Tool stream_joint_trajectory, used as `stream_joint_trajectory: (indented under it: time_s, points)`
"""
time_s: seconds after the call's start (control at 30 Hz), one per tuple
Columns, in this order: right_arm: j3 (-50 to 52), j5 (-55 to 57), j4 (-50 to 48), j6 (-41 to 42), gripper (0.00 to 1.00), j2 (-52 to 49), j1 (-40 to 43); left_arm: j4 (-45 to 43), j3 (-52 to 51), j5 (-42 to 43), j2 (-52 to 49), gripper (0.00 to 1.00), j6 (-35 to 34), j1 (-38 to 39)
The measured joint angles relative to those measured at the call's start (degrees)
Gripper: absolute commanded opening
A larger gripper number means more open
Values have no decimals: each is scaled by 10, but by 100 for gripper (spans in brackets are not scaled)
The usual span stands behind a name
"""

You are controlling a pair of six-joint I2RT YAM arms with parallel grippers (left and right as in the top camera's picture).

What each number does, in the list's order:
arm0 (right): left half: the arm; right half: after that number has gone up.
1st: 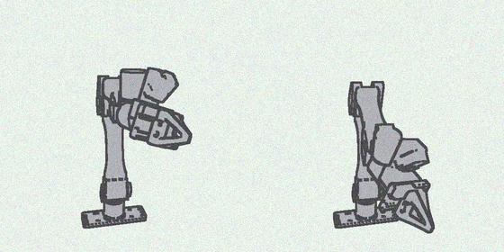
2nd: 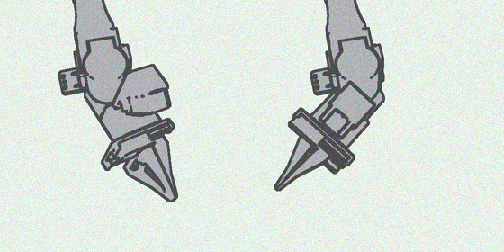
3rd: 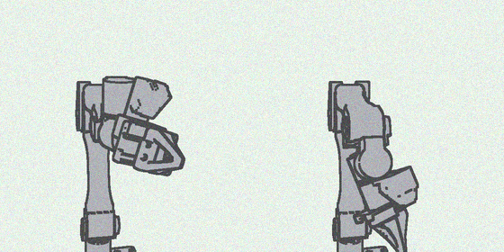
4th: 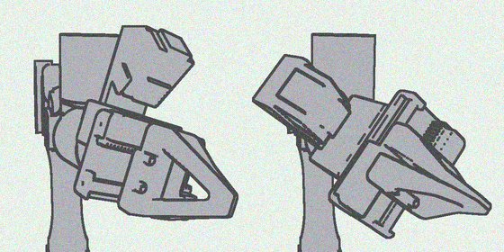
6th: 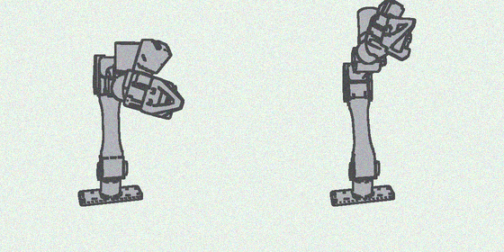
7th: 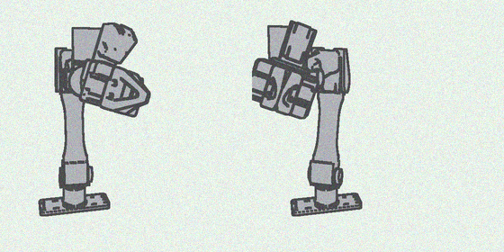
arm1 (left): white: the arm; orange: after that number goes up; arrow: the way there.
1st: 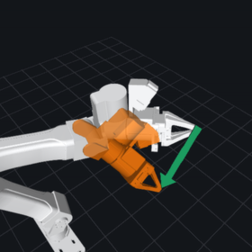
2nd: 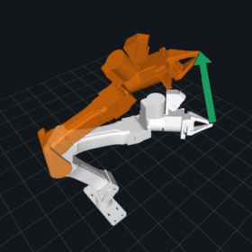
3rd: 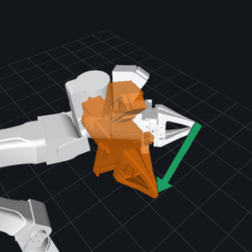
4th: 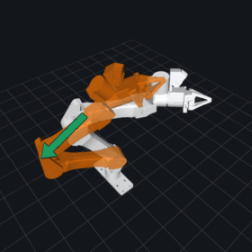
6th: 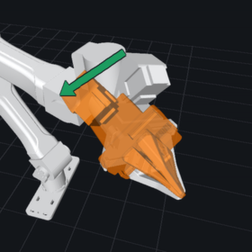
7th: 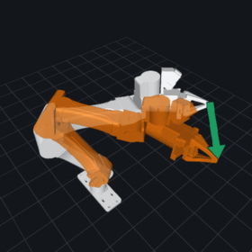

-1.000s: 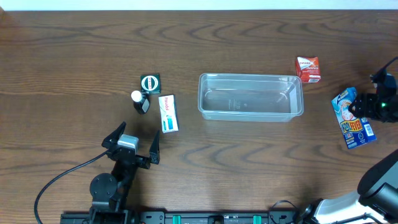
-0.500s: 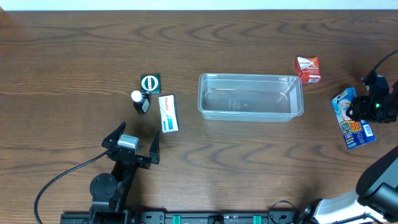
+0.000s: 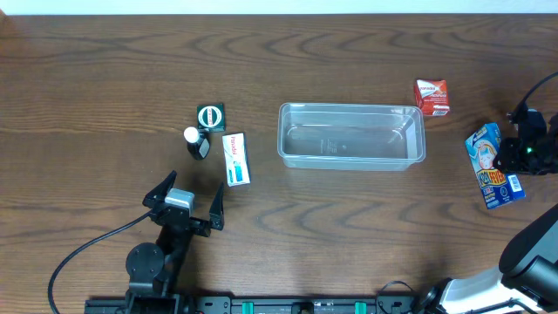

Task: Pack container
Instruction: 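Lower the right gripper and grasp the blue Kool Fever box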

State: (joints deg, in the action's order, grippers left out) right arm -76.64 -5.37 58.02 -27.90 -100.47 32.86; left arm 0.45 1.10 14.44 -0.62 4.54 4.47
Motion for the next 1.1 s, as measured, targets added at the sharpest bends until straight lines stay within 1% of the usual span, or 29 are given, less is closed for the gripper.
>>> stream_joint_trajectory:
  time_s: [0.1,0.17,0.27,0.37,0.43,0.5,0.6,0.67,0.73,0.93,1.1]
  points:
    - [0,1,0,1,28,0,0,0,0,0,0,98,0,0]
    - [0,1,0,2,27,0,0,0,0,0,0,98,0,0]
    - [2,1,0,3,32,0,0,0,0,0,0,98,0,0]
    - [3,0,0,5,48,0,0,0,0,0,0,98,0,0]
    - [3,0,0,5,52,0,0,0,0,0,0,98,0,0]
    - [3,-2,0,3,50,0,0,0,0,0,0,98,0,0]
    - [3,-2,0,2,41,0,0,0,0,0,0,98,0,0]
    - [3,-1,-2,3,33,0,0,0,0,0,0,98,0,0]
    - [3,-2,-4,3,27,0,0,0,0,0,0,98,0,0]
    - [3,-2,-5,4,25,0,0,0,0,0,0,98,0,0]
    - [16,-2,-25,4,27,0,0,0,0,0,0,98,0,0]
